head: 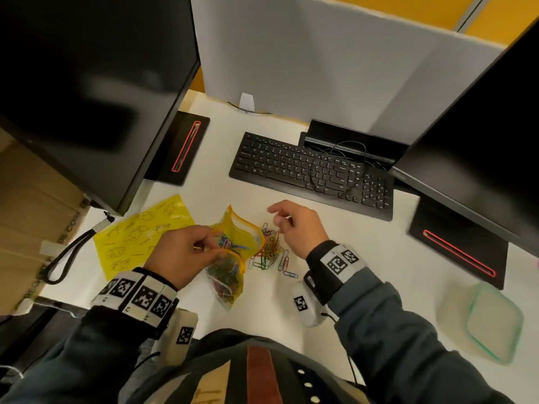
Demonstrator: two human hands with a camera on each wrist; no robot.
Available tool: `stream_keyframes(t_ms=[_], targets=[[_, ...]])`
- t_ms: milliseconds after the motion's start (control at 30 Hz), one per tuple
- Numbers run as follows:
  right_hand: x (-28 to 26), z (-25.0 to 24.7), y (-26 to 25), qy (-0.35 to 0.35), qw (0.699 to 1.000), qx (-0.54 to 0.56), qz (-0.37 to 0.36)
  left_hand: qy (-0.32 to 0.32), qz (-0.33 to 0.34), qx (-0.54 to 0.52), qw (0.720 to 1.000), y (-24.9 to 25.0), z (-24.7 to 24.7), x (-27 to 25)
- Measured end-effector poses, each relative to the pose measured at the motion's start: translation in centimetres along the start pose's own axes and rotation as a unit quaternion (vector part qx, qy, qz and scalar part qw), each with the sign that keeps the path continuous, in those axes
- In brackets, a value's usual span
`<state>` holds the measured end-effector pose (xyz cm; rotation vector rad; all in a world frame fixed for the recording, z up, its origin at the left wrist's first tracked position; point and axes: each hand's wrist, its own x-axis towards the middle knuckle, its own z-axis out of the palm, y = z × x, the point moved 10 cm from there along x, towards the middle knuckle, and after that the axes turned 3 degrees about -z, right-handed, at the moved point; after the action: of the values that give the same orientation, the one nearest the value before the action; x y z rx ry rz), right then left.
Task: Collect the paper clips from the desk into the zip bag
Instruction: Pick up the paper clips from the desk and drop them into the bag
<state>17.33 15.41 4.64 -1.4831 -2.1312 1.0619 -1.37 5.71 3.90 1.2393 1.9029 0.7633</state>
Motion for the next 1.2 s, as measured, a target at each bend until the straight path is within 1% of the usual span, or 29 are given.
stream_keyframes(t_ms=[33, 67, 100, 133, 167, 200, 267, 367, 500, 633, 800, 867, 933, 1000, 1033, 1067, 1100, 1133, 1200], targets=[[-0.2, 0.0, 1.6, -0.017, 0.998, -0.05, 0.019, 0.002, -0.002, -0.002, 1.0, 0.0, -0.1, -0.1], [-0.7, 0.7, 3.3, -0.064, 0.991, -0.112, 0.035, 0.003, -0.005, -0.005, 1.0, -0.1, -0.3, -0.2], [-1.5, 1.8, 5.1, -0.124, 0.977, -0.166, 0.046, 0.004, -0.009, -0.008, 1.0, -0.2, -0.4, -0.3], [-2.4, 3.0, 6.4, -0.178, 0.962, -0.203, 0.046, 0.005, -0.012, -0.011, 1.0, -0.3, -0.5, -0.3], [-3.0, 3.9, 7.0, -0.212, 0.95, -0.227, 0.033, 0.008, -0.014, -0.012, 1.0, -0.3, -0.7, -0.4], [-3.4, 4.6, 7.2, -0.227, 0.944, -0.239, 0.014, 0.013, -0.016, -0.008, 1.0, -0.2, -0.9, -0.5], [-3.0, 5.3, 7.0, -0.23, 0.938, -0.258, -0.021, 0.025, -0.013, 0.01, 1.0, -0.1, -1.3, -0.7], [-1.6, 6.1, 6.2, -0.229, 0.932, -0.278, -0.046, 0.026, -0.014, 0.025, 0.999, -0.3, -1.6, -0.8], [-0.7, 6.6, 5.1, -0.203, 0.927, -0.304, -0.088, 0.02, -0.012, 0.025, 0.999, -0.2, -1.5, -0.9], [-0.6, 6.6, 5.4, -0.178, 0.925, -0.324, -0.085, 0.02, -0.011, 0.016, 1.0, -0.1, -1.6, -1.1], [-0.9, 5.1, 6.0, -0.146, 0.931, -0.329, -0.065, 0.018, -0.007, 0.026, 0.999, 0.1, -1.4, -1.2], [-1.1, 3.7, 5.9, -0.115, 0.947, -0.298, -0.042, 0.014, -0.003, 0.025, 1.0, 0.2, -1.2, -1.2], [-1.3, 1.6, 4.7, -0.05, 0.973, -0.224, -0.025, 0.014, -0.003, 0.023, 1.0, 0.2, -1.2, -1.2], [-1.4, -0.1, 2.0, 0.01, 0.991, -0.13, -0.034, 0.014, -0.009, 0.02, 1.0, 0.1, -1.1, -1.2], [-1.4, -0.6, 0.1, 0.021, 0.993, -0.1, -0.052, 0.014, -0.011, 0.022, 1.0, 0.2, -1.0, -1.1], [-1.4, -0.5, -1.8, 0.015, 0.993, -0.091, -0.076, 0.012, -0.013, 0.024, 1.0, 0.3, -0.9, -1.1], [-1.4, 0.0, -3.6, -0.007, 0.989, -0.108, -0.103, 0.01, -0.014, 0.024, 1.0, 0.5, -0.7, -1.1], [-1.4, 1.0, -5.0, -0.043, 0.978, -0.158, -0.126, 0.006, -0.012, 0.021, 1.0, 0.7, -0.6, -1.0], [-1.5, 3.4, -7.0, -0.12, 0.936, -0.291, -0.161, 0.0, -0.008, 0.021, 1.0, 1.1, -0.4, -1.0]])
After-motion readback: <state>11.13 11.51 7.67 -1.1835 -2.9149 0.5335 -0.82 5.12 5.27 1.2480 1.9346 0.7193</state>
